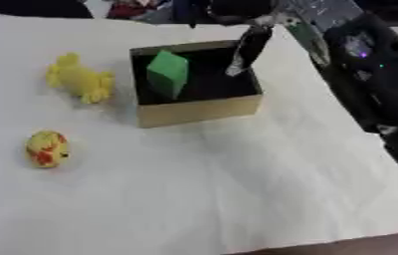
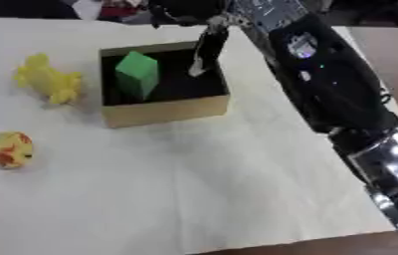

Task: Pick up objects on the table and place them in the box.

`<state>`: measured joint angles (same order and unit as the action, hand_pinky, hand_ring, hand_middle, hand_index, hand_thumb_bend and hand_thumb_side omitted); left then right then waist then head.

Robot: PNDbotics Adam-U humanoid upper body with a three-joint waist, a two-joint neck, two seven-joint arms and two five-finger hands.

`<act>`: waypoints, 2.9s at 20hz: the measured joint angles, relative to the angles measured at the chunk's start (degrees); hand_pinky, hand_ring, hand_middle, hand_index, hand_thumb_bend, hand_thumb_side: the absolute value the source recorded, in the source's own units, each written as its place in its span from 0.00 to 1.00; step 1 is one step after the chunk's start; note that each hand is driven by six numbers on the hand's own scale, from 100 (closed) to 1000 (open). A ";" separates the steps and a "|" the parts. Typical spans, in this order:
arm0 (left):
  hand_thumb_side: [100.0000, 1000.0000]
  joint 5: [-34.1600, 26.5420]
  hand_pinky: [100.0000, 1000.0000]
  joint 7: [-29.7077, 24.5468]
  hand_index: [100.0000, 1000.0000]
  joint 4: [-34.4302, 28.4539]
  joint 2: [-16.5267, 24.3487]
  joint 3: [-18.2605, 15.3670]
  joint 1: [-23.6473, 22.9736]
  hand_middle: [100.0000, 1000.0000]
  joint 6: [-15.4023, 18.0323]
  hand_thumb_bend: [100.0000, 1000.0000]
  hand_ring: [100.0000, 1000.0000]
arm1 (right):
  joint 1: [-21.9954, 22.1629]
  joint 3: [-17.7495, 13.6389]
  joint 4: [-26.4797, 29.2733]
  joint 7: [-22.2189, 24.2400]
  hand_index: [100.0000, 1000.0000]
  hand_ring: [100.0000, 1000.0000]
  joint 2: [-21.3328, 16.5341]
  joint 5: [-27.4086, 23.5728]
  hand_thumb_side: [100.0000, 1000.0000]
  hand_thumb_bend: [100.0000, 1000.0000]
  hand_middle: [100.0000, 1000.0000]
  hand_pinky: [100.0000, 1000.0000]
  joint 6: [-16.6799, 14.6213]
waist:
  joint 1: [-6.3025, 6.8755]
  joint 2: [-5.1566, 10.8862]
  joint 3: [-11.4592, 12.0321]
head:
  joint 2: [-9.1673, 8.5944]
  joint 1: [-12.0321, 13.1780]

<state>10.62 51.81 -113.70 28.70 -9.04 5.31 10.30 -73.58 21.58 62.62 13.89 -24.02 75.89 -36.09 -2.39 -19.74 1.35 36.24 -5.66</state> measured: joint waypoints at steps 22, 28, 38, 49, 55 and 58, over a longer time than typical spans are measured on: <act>1.00 7.84 0.25 -8.39 0.80 0.00 16.13 4.40 6.74 0.60 -9.79 0.40 0.56 | 18.84 -11.72 35.68 -9.38 0.88 0.80 -10.29 -56.43 0.96 0.00 0.70 0.84 24.27 | 0.64 0.70 -3.37 | 1.08 2.05; 0.99 12.01 0.25 -17.05 0.82 -0.01 20.23 6.13 9.41 0.62 -15.14 0.42 0.57 | 24.15 -13.98 41.47 -13.18 0.89 0.80 -10.61 -67.46 1.00 0.00 0.68 0.85 28.12 | 1.30 0.90 -5.36 | 1.53 2.15; 0.99 16.20 0.29 -25.17 0.82 -0.01 21.60 7.29 10.45 0.64 -20.37 0.44 0.61 | 27.79 -15.37 46.59 -14.54 0.88 0.79 -11.07 -73.13 0.98 0.00 0.67 0.86 29.65 | 1.72 1.17 -5.26 | 1.38 4.76; 0.70 22.64 0.54 -33.01 0.90 -0.02 28.10 19.18 8.02 0.75 -23.49 0.72 0.75 | 29.69 -15.98 50.34 -15.37 0.88 0.79 -11.07 -76.05 0.98 0.00 0.67 0.87 30.62 | 2.54 1.71 -5.36 | 1.05 6.99; 0.62 20.78 0.61 -37.80 0.91 -0.02 29.89 26.30 10.10 0.75 -25.92 0.69 0.77 | 29.68 -15.99 50.67 -14.93 0.88 0.79 -11.03 -76.08 0.99 0.00 0.67 0.87 31.13 | 2.62 1.73 -5.55 | 1.04 7.00; 0.59 19.25 0.63 -40.16 0.92 -0.02 30.34 28.76 10.96 0.75 -27.06 0.64 0.77 | 29.68 -15.97 50.70 -14.72 0.88 0.79 -10.89 -76.09 0.99 0.00 0.67 0.87 31.33 | 2.67 1.75 -5.55 | 1.02 7.02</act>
<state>29.87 11.65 -113.72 59.04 19.72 16.28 -16.76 -43.90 5.61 113.33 -0.83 -34.91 -0.20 -4.76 0.29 -17.99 -4.21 37.26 1.36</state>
